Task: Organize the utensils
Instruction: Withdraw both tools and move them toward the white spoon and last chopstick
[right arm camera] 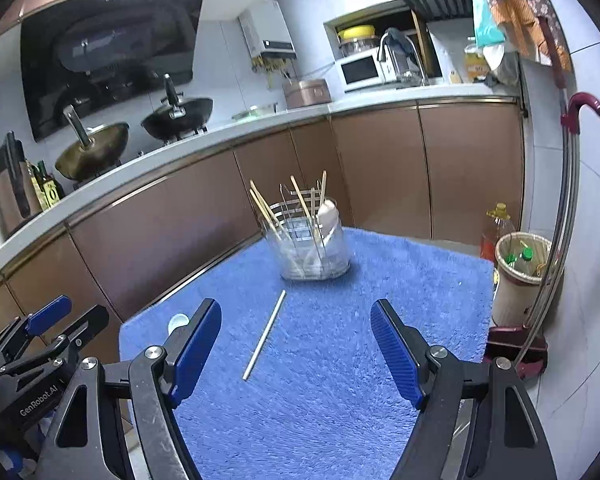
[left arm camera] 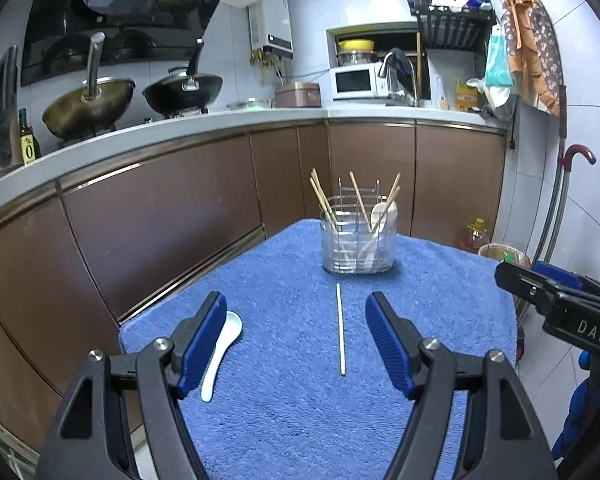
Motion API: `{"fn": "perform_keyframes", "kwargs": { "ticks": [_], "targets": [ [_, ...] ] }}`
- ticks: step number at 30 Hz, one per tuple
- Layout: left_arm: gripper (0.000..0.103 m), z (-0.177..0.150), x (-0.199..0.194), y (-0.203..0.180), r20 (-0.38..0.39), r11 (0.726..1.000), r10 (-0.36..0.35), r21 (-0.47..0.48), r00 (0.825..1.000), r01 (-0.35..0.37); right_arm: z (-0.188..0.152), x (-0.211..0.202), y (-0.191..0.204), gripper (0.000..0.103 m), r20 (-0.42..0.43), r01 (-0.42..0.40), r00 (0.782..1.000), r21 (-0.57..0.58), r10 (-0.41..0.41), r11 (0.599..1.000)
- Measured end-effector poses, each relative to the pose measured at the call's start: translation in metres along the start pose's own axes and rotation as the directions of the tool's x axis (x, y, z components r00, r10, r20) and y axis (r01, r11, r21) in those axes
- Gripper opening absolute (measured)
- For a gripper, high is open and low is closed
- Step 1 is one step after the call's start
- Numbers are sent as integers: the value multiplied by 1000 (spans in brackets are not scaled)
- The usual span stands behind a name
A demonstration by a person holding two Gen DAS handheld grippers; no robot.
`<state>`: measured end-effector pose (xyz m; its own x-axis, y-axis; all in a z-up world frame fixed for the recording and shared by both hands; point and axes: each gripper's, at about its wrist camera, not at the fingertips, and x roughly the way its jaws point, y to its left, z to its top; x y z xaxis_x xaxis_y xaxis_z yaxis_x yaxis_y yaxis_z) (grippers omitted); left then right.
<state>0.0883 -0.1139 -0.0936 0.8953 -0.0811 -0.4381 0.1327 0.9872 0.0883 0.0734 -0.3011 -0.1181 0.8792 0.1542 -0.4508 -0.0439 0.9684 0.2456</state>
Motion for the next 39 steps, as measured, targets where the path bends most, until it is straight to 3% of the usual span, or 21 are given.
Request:
{"fn": "perform_keyframes", "kwargs": {
  "ticks": [20,39],
  "targets": [
    [70,-23,102,46,-196,998,-28,-57,980,17,-11,109,13,75,-220,6,975,-81,-24,997],
    [70,-39,131,96,-235,994,25,-93,972,-48,-11,178,49,75,-328,-64,945,-168,5,984]
  ]
}}
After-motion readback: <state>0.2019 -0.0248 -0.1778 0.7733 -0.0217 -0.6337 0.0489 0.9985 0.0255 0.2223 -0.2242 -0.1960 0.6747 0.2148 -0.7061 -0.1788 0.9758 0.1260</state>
